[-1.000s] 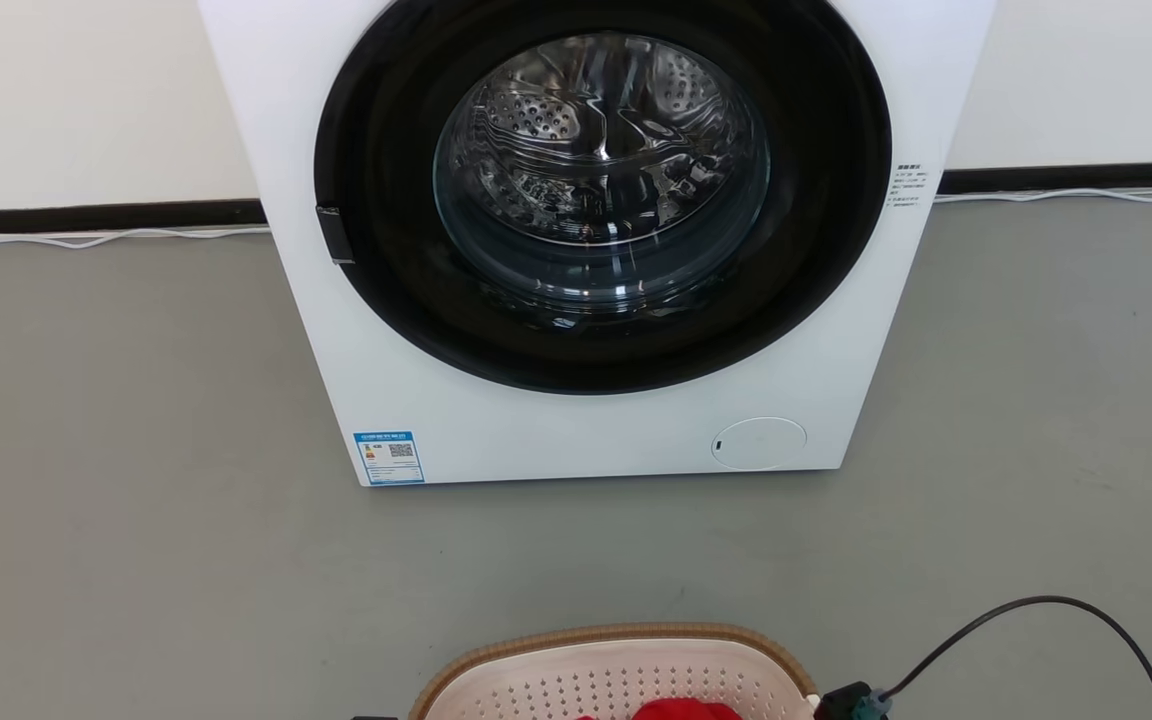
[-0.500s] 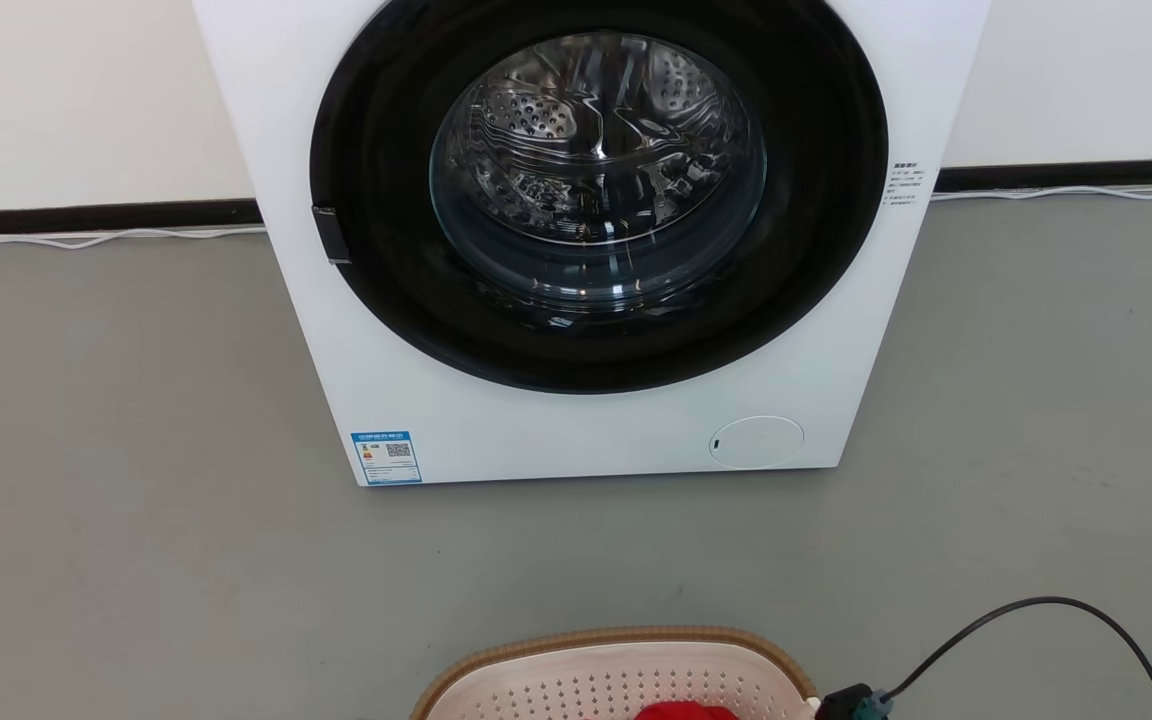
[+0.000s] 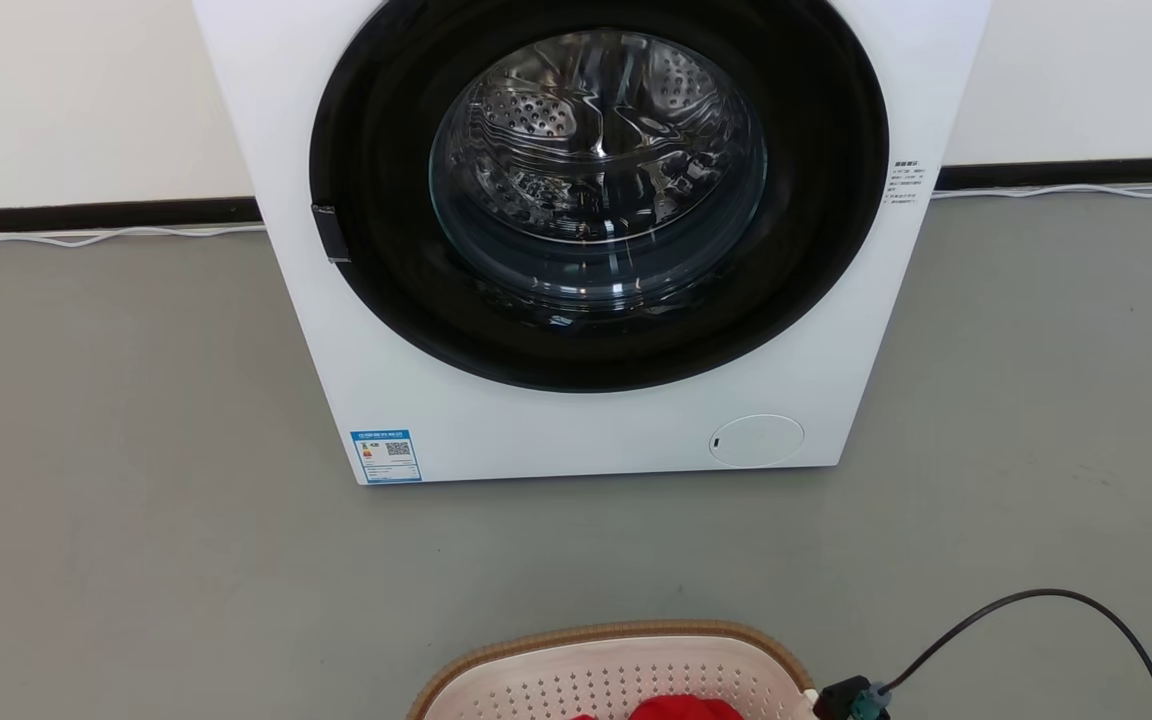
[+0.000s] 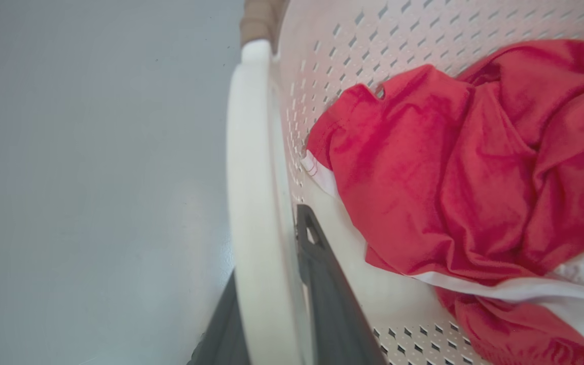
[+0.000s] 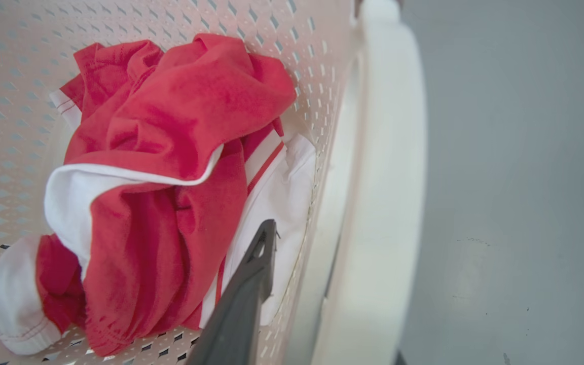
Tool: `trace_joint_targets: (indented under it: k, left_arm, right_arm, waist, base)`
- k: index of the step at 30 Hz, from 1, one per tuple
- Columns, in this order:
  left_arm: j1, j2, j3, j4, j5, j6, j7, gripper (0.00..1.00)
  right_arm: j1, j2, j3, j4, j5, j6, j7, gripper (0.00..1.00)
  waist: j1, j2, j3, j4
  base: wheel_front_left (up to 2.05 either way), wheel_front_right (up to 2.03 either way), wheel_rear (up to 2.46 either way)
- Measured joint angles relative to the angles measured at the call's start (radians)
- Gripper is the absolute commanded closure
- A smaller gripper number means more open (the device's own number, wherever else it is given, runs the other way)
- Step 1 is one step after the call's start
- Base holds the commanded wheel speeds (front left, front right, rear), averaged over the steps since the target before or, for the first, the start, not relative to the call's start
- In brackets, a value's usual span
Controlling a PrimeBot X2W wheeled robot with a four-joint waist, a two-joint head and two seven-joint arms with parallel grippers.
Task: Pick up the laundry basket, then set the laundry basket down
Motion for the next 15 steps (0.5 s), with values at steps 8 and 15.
trace_joint_targets:
  k: [8, 15]
  left_arm:
    - [-0.005, 0.0, -0.011, 0.006, -0.009, 0.0, -0.007, 1.0]
    - [-0.018, -0.001, -0.021, 0.015, -0.017, 0.0, -0.01, 1.0]
  right_arm:
    - [-0.001, 0.0, 0.006, 0.001, 0.011, 0.0, -0.008, 1.0]
    - [-0.004, 0.0, 0.014, 0.004, 0.02, 0.0, -0.02, 1.0]
  waist:
    - [0.0, 0.0, 0.006, -0.003]
    - [0.0, 0.0, 0.019, -0.007]
  base:
    - [0.0, 0.0, 0.0]
    - [0.0, 0.0, 0.0]
